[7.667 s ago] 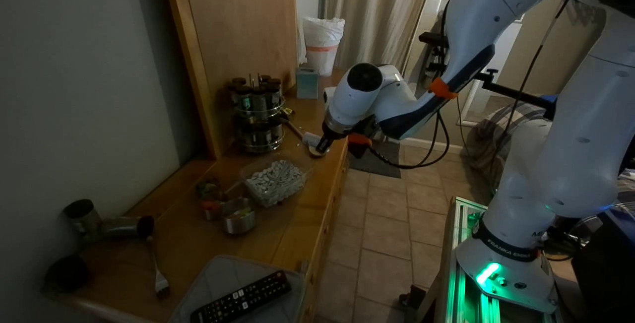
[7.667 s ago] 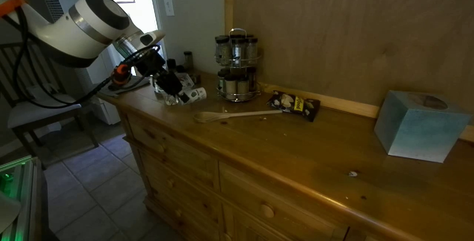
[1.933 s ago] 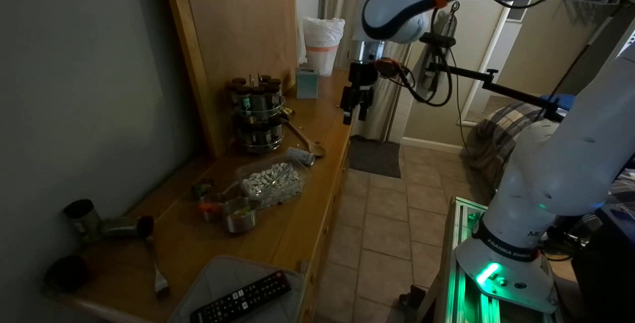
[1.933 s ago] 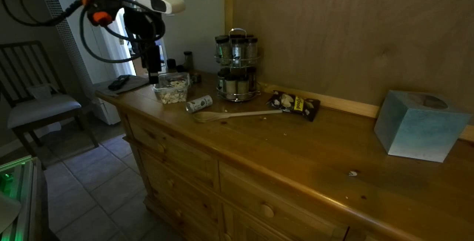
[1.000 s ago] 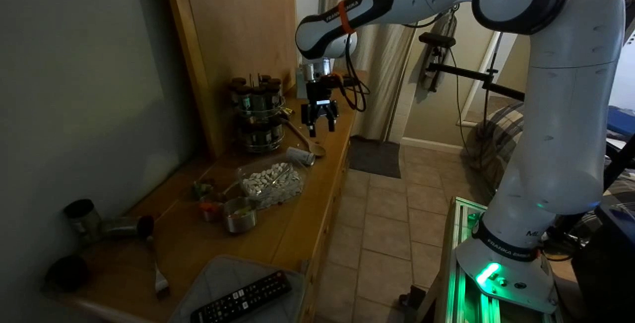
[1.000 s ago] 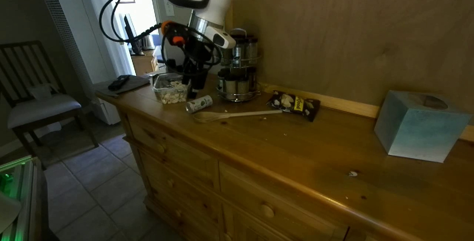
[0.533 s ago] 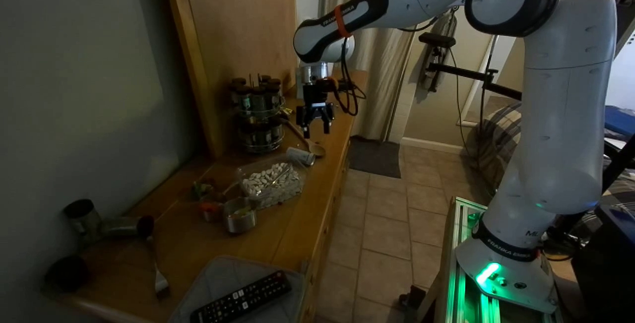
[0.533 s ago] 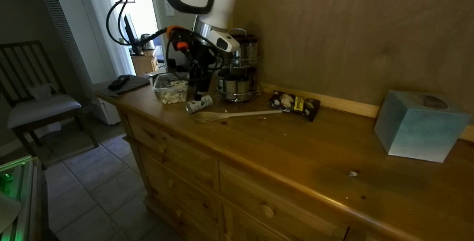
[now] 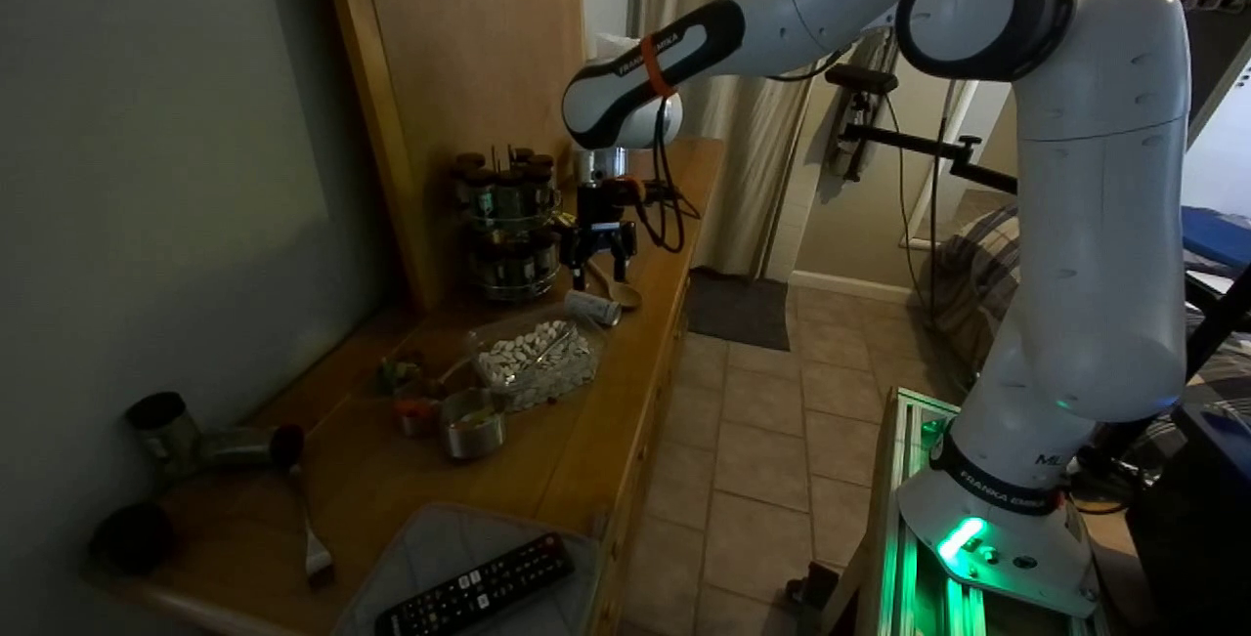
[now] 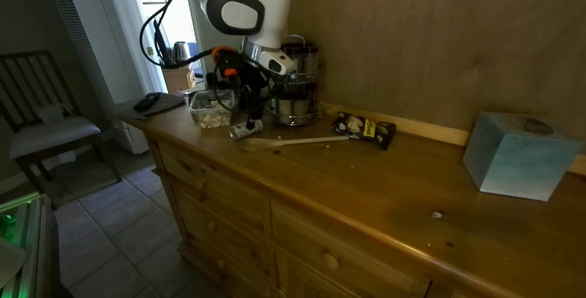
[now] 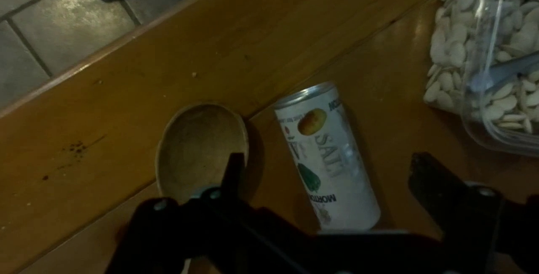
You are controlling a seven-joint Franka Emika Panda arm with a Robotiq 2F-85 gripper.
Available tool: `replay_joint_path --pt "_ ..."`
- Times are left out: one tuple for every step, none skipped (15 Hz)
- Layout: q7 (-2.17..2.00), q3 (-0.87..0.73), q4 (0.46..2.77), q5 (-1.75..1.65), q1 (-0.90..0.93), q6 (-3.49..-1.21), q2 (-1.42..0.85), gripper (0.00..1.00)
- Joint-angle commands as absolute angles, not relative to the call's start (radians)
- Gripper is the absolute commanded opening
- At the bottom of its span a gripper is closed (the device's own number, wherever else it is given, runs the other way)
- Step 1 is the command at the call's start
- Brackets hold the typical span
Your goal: Move the white bottle forward, then put it upright
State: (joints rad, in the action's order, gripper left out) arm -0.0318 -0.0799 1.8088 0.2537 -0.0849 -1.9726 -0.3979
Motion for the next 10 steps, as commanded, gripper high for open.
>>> replay_joint_path --pt "-0.040 -0.057 1.816 0.274 -0.090 -2.033 -0.421 1.00" --pt "-0.041 -0.054 1.817 0.271 -0.089 -2.044 -0.427 1.00" --pt "-0.040 -0.050 1.818 0.272 -0.089 -2.055 -0.431 1.00" --pt "-0.040 -0.047 1.819 0.272 -0.089 -2.063 -0.434 1.00" --pt "-0.041 -0.045 1.818 0.270 -0.089 -2.070 -0.437 0.89" --pt "-0.041 -0.043 1.819 0.269 -0.089 -2.075 -0.440 0.79" --pt "-0.041 -0.041 1.819 0.266 -0.088 -2.078 -0.442 0.68" --pt "-0.042 -0.041 1.820 0.264 -0.087 -2.082 -0.442 0.60" --pt "-0.041 -0.040 1.821 0.262 -0.085 -2.084 -0.442 0.53" --pt "-0.042 -0.040 1.822 0.259 -0.084 -2.088 -0.442 0.46"
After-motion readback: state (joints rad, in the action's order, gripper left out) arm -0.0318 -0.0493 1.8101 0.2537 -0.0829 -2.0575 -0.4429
